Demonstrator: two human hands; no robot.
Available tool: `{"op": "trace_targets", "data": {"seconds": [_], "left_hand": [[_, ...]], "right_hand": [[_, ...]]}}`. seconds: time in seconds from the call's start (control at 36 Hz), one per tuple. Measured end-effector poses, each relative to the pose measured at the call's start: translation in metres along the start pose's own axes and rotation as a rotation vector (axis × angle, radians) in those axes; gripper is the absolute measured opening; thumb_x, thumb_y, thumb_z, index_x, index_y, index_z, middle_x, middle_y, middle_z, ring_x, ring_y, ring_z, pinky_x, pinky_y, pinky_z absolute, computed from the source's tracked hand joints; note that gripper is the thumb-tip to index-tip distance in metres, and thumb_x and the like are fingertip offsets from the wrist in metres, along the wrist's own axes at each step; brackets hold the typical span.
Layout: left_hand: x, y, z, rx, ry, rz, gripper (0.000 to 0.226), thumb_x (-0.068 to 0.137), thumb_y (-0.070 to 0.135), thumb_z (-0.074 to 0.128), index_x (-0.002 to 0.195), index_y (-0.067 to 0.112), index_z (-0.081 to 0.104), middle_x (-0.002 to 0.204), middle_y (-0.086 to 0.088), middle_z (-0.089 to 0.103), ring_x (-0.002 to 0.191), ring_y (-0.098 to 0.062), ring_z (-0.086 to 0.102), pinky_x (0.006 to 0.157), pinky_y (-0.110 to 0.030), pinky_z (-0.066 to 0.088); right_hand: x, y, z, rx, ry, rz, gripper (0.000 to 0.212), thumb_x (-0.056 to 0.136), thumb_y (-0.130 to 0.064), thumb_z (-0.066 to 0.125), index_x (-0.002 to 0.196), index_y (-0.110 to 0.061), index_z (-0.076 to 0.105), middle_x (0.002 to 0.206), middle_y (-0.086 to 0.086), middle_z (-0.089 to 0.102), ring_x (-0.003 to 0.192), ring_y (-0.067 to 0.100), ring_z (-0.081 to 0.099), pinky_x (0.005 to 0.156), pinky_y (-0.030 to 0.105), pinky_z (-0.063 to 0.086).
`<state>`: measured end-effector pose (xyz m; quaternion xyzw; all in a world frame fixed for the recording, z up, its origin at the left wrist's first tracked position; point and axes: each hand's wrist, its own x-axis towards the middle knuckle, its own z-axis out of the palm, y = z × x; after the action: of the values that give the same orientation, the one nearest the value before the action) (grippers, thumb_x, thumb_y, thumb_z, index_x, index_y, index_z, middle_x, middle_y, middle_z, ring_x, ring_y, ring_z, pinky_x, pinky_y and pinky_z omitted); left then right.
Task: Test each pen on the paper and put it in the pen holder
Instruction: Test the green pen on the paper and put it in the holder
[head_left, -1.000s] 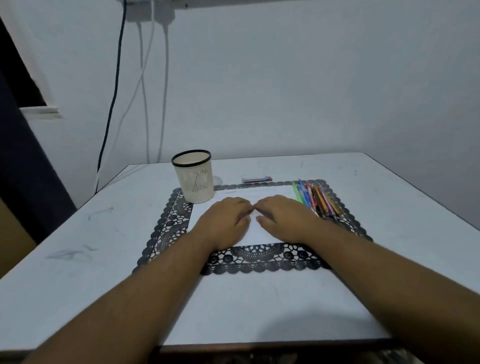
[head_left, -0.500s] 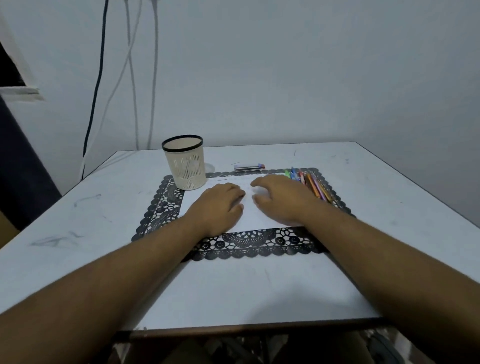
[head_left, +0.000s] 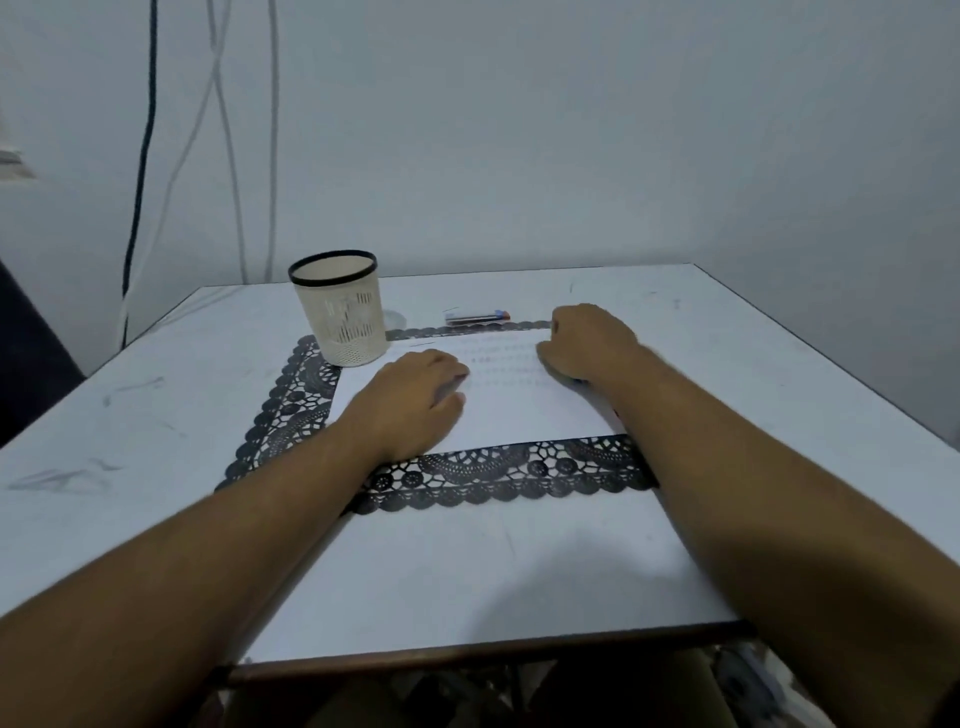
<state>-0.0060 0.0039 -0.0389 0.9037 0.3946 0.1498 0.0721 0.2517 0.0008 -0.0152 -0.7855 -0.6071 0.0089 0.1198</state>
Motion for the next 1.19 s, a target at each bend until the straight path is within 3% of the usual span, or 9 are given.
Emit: {"op": "trace_targets", "data": {"seconds": [0.08,0.22,0.39,0.56,0.75,0.86,1.0,1.11,1.19], "left_hand": [[-0.001,-0.003,0.006,-0.003,-0.013,0.014,0.062,0.094,0.049,0.033,0.146,0.021,0.052,0.149,0.002,0.049,0.136,-0.02,0.043,0.114,-0.043,0.036],[0.009,-0.006,-0.001,-0.026,-0.062,0.005,0.05,0.102,0.047,0.042,0.147,0.027,0.049,0.146,0.006,0.047,0.137,-0.018,0.038,0.116,-0.044,0.032],[0.02,-0.009,-0.011,0.088,-0.134,0.059,0.058,0.094,0.059,0.035,0.141,0.029,0.053,0.128,0.004,0.053,0.125,-0.019,0.046,0.105,-0.043,0.041],[0.017,-0.018,0.002,0.02,-0.009,0.06,0.055,0.093,0.06,0.033,0.13,0.03,0.06,0.112,0.009,0.051,0.115,-0.018,0.047,0.102,-0.05,0.042],[0.02,-0.017,-0.006,-0.058,-0.019,0.063,0.052,0.095,0.054,0.041,0.136,0.027,0.06,0.124,0.005,0.054,0.123,-0.019,0.046,0.109,-0.046,0.038],[0.013,-0.019,0.002,-0.038,-0.011,0.074,0.042,0.103,0.044,0.048,0.141,0.027,0.056,0.129,0.003,0.052,0.127,-0.021,0.044,0.11,-0.044,0.035],[0.011,-0.022,0.004,-0.034,-0.001,0.082,0.046,0.1,0.048,0.044,0.139,0.027,0.056,0.132,0.005,0.053,0.128,-0.019,0.044,0.109,-0.042,0.037],[0.011,-0.021,0.005,-0.063,0.086,0.132,0.045,0.101,0.035,0.055,0.144,0.02,0.05,0.145,0.001,0.045,0.139,-0.018,0.035,0.114,-0.037,0.034],[0.008,-0.017,0.004,-0.061,0.197,0.156,0.05,0.098,0.029,0.059,0.145,0.017,0.048,0.147,0.0,0.043,0.137,-0.018,0.034,0.111,-0.03,0.031]], "right_hand": [[-0.005,0.0,0.005,-0.004,0.025,-0.017,0.025,0.089,-0.044,0.057,0.099,-0.021,0.055,0.099,0.002,0.058,0.089,0.029,0.059,0.081,0.042,0.055],[-0.004,0.008,-0.011,0.024,0.102,0.005,0.026,0.096,-0.04,0.06,0.104,-0.018,0.049,0.101,0.002,0.05,0.097,0.028,0.052,0.082,0.039,0.047],[-0.004,0.016,-0.005,0.005,0.003,0.084,0.019,0.092,-0.035,0.063,0.095,-0.019,0.054,0.098,0.003,0.057,0.095,0.029,0.055,0.078,0.035,0.045],[-0.006,0.012,-0.006,-0.017,0.032,0.073,0.021,0.087,-0.036,0.068,0.093,-0.019,0.059,0.095,0.002,0.057,0.094,0.028,0.056,0.074,0.033,0.045],[-0.009,0.007,-0.011,-0.032,0.092,0.053,0.014,0.087,-0.027,0.067,0.091,-0.014,0.064,0.094,0.004,0.059,0.088,0.028,0.057,0.069,0.032,0.042],[-0.013,0.003,-0.004,-0.042,0.082,0.053,0.021,0.09,-0.035,0.066,0.093,-0.014,0.063,0.095,0.004,0.059,0.088,0.028,0.055,0.071,0.032,0.041],[-0.019,-0.003,-0.001,-0.047,0.083,0.065,0.025,0.091,-0.039,0.064,0.088,-0.014,0.061,0.089,0.002,0.06,0.084,0.027,0.056,0.069,0.032,0.041],[-0.023,-0.011,-0.006,0.012,0.134,0.029,0.026,0.086,-0.041,0.067,0.086,-0.015,0.067,0.087,0.001,0.064,0.08,0.026,0.061,0.065,0.032,0.043],[-0.027,-0.019,-0.008,0.153,0.159,-0.084,0.02,0.087,-0.037,0.069,0.084,-0.017,0.068,0.087,-0.003,0.058,0.081,0.021,0.058,0.064,0.032,0.041]]}}
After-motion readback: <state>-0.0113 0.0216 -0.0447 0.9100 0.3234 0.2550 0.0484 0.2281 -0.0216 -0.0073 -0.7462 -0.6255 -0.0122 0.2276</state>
